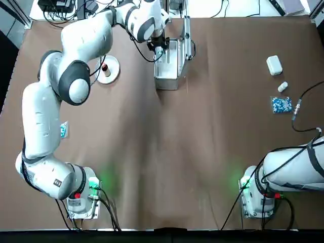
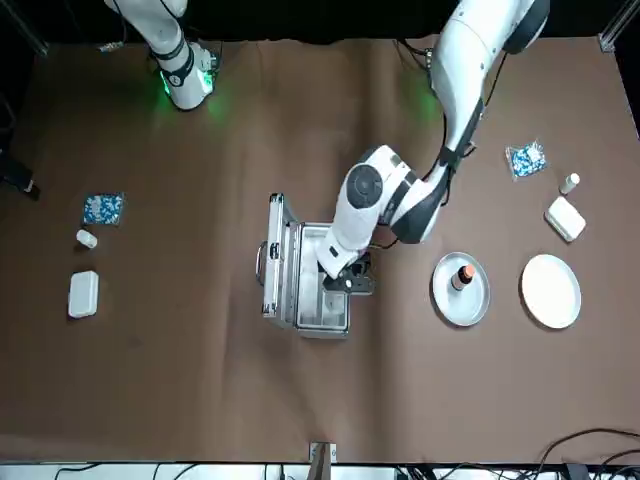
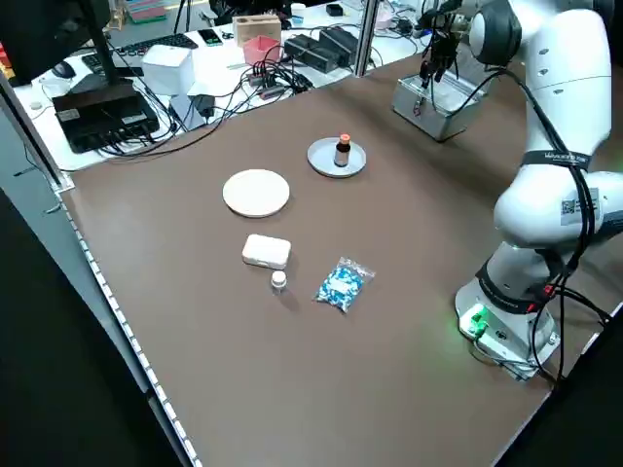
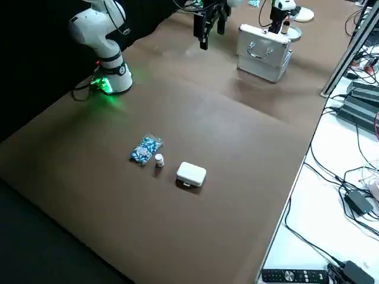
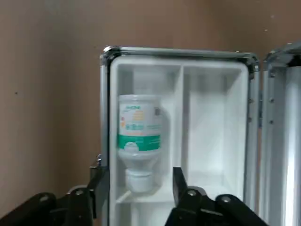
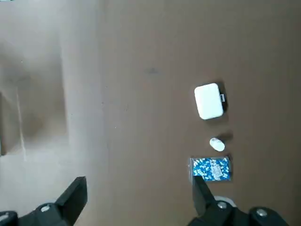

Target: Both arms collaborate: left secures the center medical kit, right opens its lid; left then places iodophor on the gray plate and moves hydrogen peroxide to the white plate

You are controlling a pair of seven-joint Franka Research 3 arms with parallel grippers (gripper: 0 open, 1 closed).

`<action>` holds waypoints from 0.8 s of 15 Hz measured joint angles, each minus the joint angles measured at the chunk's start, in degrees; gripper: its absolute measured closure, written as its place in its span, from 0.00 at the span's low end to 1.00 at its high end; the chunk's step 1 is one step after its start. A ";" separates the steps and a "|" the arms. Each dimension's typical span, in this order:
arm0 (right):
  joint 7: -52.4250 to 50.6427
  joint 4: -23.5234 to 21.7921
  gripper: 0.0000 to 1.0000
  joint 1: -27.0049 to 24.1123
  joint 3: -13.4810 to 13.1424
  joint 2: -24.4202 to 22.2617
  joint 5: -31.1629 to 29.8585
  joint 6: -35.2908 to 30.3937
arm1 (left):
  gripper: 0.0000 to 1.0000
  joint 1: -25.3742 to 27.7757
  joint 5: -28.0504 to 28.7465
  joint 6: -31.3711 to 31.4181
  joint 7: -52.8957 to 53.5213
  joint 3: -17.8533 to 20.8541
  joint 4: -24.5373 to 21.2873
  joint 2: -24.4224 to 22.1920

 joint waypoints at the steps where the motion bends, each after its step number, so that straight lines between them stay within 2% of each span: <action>1: 0.00 0.00 0.01 0.01 0.02 0.00 0.00 -0.01 | 0.38 -0.77 0.00 0.72 -0.01 0.74 0.00 0.01; 4: 0.00 0.00 0.01 0.07 0.07 0.00 0.00 -0.07 | 0.44 -1.14 0.00 1.97 0.00 1.37 0.50 0.52; 12: 0.00 -0.01 0.01 0.34 0.31 0.00 0.00 -0.50 | 0.49 -3.77 0.06 2.99 0.08 4.47 1.79 2.84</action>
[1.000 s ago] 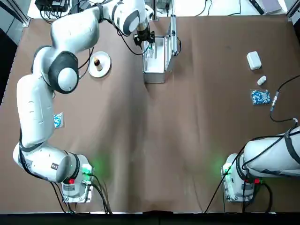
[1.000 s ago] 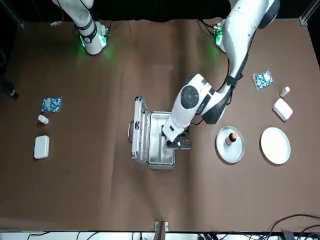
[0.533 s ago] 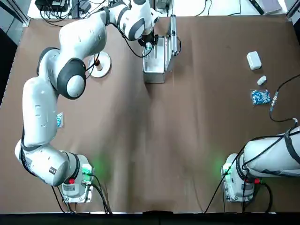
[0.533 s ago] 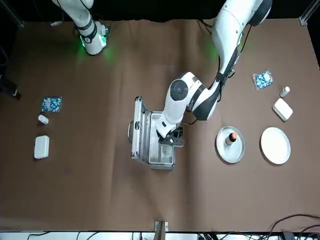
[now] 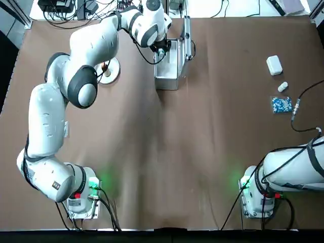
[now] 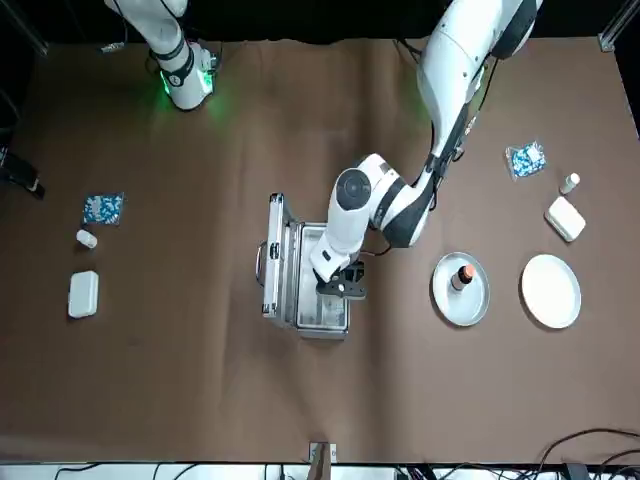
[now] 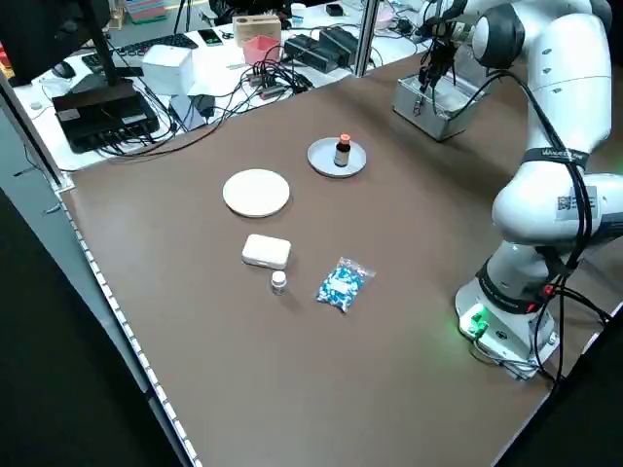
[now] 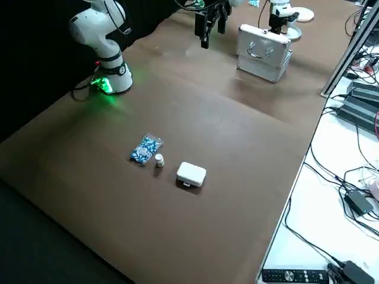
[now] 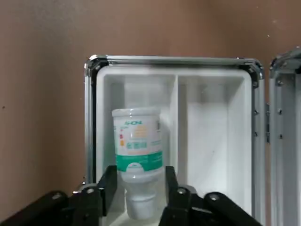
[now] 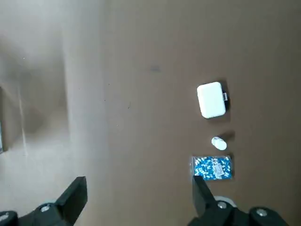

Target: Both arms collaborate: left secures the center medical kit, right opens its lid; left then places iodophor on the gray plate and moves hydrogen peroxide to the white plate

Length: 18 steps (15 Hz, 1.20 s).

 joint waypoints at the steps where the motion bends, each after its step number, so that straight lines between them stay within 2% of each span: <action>1: 0.00 0.00 0.01 0.00 0.00 0.00 0.00 -0.05 | 0.52 -0.19 0.00 0.00 0.00 0.06 0.05 0.00; 3: 0.00 0.00 0.01 0.02 0.01 0.00 0.00 -0.14 | 0.54 -0.31 0.00 0.00 0.00 0.15 0.07 0.01; 18: -0.01 -0.43 0.01 1.90 0.16 0.02 0.00 -3.02 | 0.53 -0.33 0.00 -1.39 -0.02 0.21 0.10 0.33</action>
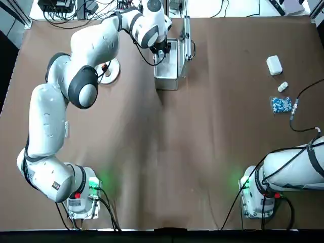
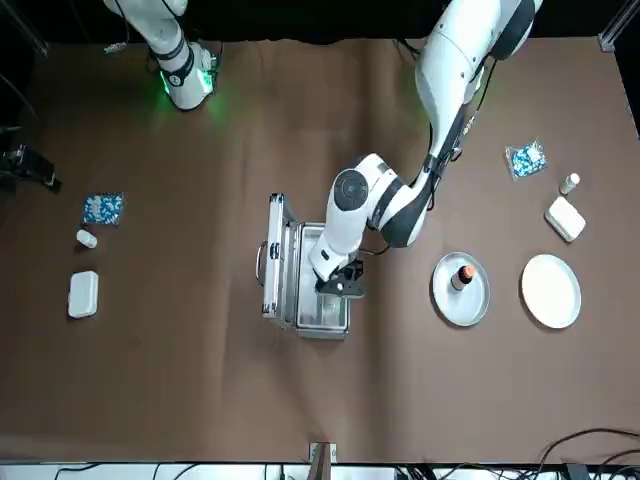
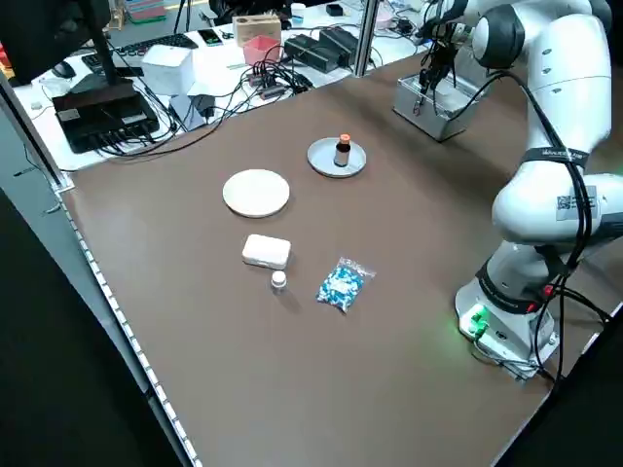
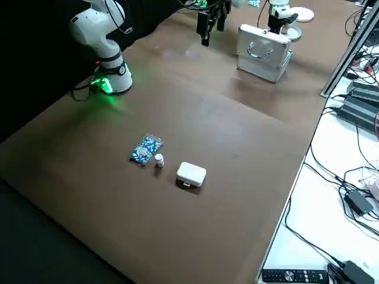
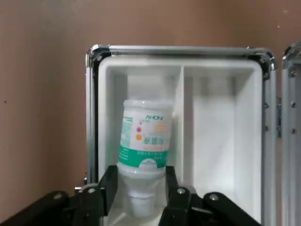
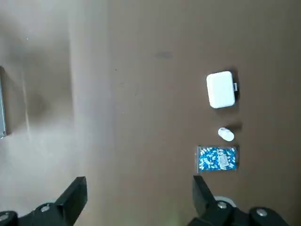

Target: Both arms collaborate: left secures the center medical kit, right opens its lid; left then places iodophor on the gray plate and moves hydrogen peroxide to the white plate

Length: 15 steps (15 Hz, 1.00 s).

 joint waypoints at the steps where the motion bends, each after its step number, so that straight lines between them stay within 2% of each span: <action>1: 0.00 -0.02 0.01 0.01 0.00 0.00 0.00 -0.18 | 0.53 -0.01 0.00 -0.35 0.00 -0.01 0.02 0.00; 12: 0.00 -0.07 0.01 1.87 0.02 0.06 0.00 -0.29 | 0.51 -0.10 0.00 -1.38 0.00 -0.19 0.17 0.00; 15: 0.00 -0.02 0.01 2.44 0.02 0.06 0.00 -0.13 | 0.51 -0.13 0.00 -3.34 0.01 -0.51 0.80 -0.13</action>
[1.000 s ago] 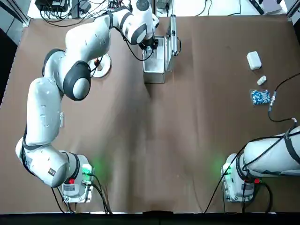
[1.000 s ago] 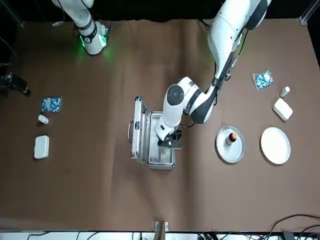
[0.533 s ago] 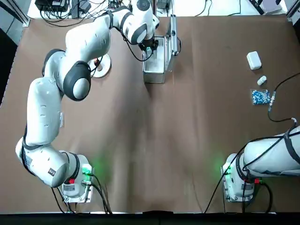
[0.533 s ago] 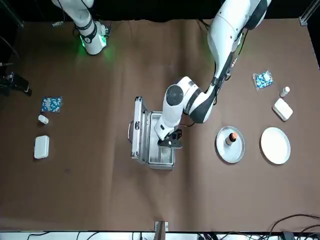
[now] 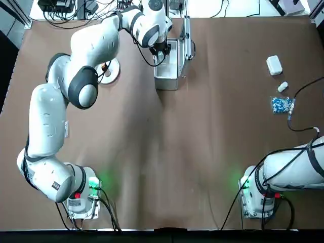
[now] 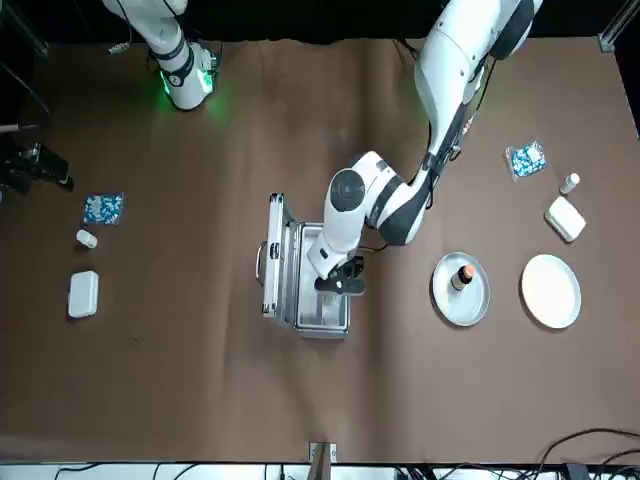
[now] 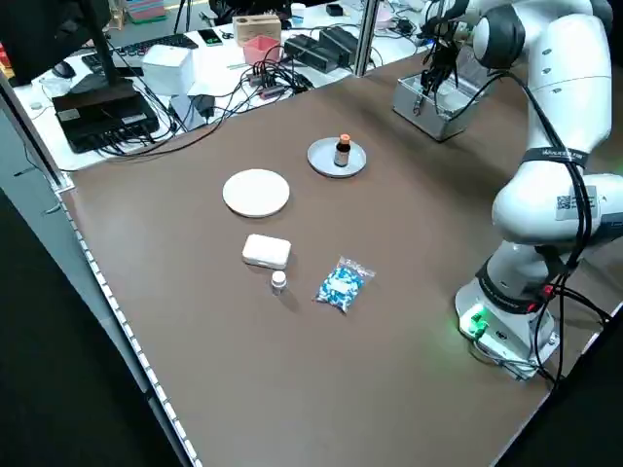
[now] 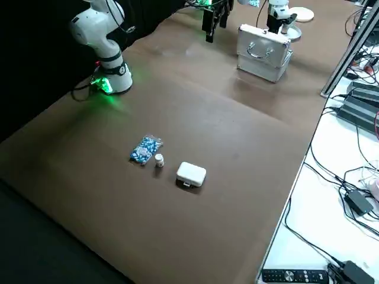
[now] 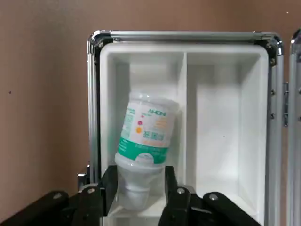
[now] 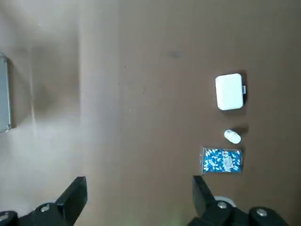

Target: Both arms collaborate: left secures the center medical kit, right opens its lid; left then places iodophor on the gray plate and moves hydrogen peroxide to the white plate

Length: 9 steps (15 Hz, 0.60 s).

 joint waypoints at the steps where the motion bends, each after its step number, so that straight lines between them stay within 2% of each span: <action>1: -0.01 0.03 0.01 0.00 -0.01 0.00 0.00 0.00 | 0.51 0.00 0.00 -0.22 0.00 -0.02 0.12 -0.10; 9: -0.02 0.06 0.01 0.09 -0.06 0.00 0.00 -0.12 | 0.52 0.00 0.00 -0.65 3.78 -0.07 0.32 -0.22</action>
